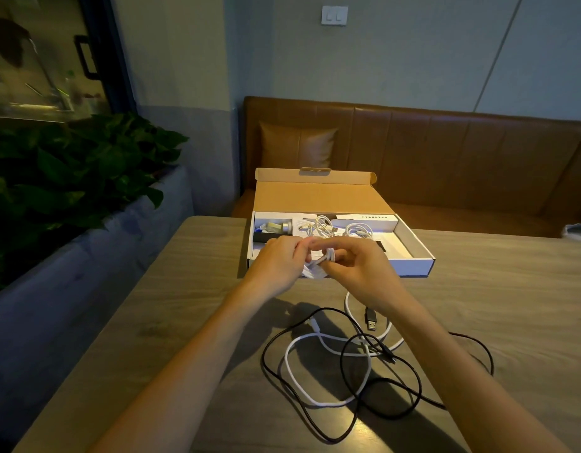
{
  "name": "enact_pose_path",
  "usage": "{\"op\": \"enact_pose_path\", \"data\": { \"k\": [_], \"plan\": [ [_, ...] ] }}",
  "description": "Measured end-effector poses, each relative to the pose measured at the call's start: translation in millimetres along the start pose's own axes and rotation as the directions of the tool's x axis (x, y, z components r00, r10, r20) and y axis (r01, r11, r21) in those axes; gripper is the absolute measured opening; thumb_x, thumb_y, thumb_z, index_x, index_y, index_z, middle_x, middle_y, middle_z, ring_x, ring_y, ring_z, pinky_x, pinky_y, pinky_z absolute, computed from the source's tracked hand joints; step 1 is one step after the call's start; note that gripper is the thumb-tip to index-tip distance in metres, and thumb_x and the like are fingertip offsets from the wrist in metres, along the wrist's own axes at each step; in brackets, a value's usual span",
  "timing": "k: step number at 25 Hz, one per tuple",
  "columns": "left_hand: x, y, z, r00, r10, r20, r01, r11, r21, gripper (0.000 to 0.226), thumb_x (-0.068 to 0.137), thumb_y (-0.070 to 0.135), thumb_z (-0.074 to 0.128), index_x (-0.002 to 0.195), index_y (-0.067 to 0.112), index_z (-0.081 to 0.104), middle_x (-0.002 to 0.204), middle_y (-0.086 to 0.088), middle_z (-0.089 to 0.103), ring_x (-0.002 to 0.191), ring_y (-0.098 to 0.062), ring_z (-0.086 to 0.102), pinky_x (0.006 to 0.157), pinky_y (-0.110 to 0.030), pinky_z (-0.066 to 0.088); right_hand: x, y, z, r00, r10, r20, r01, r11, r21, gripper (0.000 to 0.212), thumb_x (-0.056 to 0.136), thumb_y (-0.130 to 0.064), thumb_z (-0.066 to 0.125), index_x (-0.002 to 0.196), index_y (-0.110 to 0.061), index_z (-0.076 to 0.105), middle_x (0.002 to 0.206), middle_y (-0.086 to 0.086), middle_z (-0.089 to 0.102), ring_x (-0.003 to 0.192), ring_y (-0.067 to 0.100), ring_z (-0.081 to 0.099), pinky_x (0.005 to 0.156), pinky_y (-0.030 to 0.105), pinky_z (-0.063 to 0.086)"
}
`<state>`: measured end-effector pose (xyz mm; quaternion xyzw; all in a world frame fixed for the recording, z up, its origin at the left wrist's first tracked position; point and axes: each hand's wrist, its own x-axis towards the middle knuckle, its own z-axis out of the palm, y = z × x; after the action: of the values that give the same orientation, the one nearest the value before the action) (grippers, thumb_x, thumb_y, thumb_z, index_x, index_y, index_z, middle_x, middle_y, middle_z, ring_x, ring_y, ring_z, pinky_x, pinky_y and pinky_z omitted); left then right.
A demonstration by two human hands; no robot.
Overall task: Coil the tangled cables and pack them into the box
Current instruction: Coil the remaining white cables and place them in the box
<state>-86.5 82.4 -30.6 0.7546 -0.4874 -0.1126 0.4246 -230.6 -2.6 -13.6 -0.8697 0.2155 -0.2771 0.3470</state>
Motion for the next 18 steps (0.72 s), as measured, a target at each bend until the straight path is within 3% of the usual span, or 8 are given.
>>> {"op": "enact_pose_path", "data": {
  "k": [4, 9, 12, 14, 16, 18],
  "plan": [
    [2, 0, -2, 1.000, 0.017, -0.015, -0.017, 1.000, -0.015, 0.046, 0.106, 0.045, 0.039, 0.088, 0.015, 0.068, 0.080, -0.010, 0.069, 0.074, -0.017, 0.066, 0.074, -0.038, 0.057, 3, -3, 4, 0.999, -0.042, 0.011, 0.044, 0.949, -0.314, 0.025, 0.097, -0.013, 0.064, 0.114, -0.027, 0.075, 0.119, -0.003, 0.065, 0.098, 0.010, 0.057, 0.083, 0.019, 0.050],
    [1, 1, 1, 0.999, 0.010, 0.052, -0.009, 1.000, -0.029, 0.045, 0.105, 0.045, 0.039, 0.086, 0.017, 0.068, 0.078, -0.010, 0.070, 0.062, -0.008, 0.063, 0.073, -0.029, 0.053, 4, -8, 4, 0.991, 0.060, 0.124, 0.020, 0.829, -0.558, 0.042, 0.090, -0.006, 0.072, 0.129, -0.020, 0.065, 0.129, 0.003, 0.058, 0.111, 0.017, 0.056, 0.085, 0.018, 0.040],
    [2, 1, 1, 1.000, 0.005, 0.024, -0.004, 0.999, -0.048, 0.043, 0.106, 0.043, 0.038, 0.086, 0.019, 0.066, 0.075, -0.007, 0.067, 0.065, -0.010, 0.061, 0.071, -0.033, 0.054, 3, -7, 1, 0.985, 0.056, 0.163, 0.036, 0.856, -0.516, 0.041, 0.090, -0.002, 0.069, 0.126, -0.019, 0.060, 0.131, 0.003, 0.056, 0.107, 0.014, 0.052, 0.088, 0.020, 0.043],
    [4, -2, -2, 1.000, 0.008, -0.001, -0.008, 0.998, -0.062, 0.041, 0.106, 0.043, 0.038, 0.087, 0.021, 0.066, 0.071, -0.005, 0.064, 0.065, -0.011, 0.059, 0.066, -0.034, 0.053, 3, -6, -4, 0.986, 0.026, 0.166, 0.041, 0.922, -0.386, 0.028, 0.097, -0.006, 0.062, 0.120, -0.020, 0.060, 0.130, -0.001, 0.057, 0.102, 0.009, 0.049, 0.085, 0.015, 0.042],
    [5, -4, -4, 1.000, 0.026, -0.006, -0.026, 0.999, -0.041, 0.039, 0.106, 0.043, 0.038, 0.092, 0.021, 0.067, 0.076, -0.002, 0.065, 0.068, -0.010, 0.060, 0.066, -0.032, 0.051, 3, -5, -8, 0.987, -0.031, 0.157, 0.072, 0.964, -0.258, 0.016, 0.099, -0.015, 0.059, 0.113, -0.023, 0.062, 0.128, -0.004, 0.057, 0.101, 0.009, 0.055, 0.082, 0.015, 0.046],
    [6, -7, -4, 0.998, 0.059, -0.017, -0.058, 0.998, 0.014, 0.038, 0.107, 0.041, 0.036, 0.097, 0.020, 0.066, 0.086, 0.002, 0.066, 0.078, -0.010, 0.061, 0.071, -0.031, 0.052, 2, -3, -10, 0.985, -0.069, 0.161, 0.099, 0.977, -0.187, 0.012, 0.097, -0.017, 0.063, 0.106, -0.025, 0.061, 0.122, -0.003, 0.060, 0.096, 0.011, 0.064, 0.083, 0.025, 0.056]
  ]
}}
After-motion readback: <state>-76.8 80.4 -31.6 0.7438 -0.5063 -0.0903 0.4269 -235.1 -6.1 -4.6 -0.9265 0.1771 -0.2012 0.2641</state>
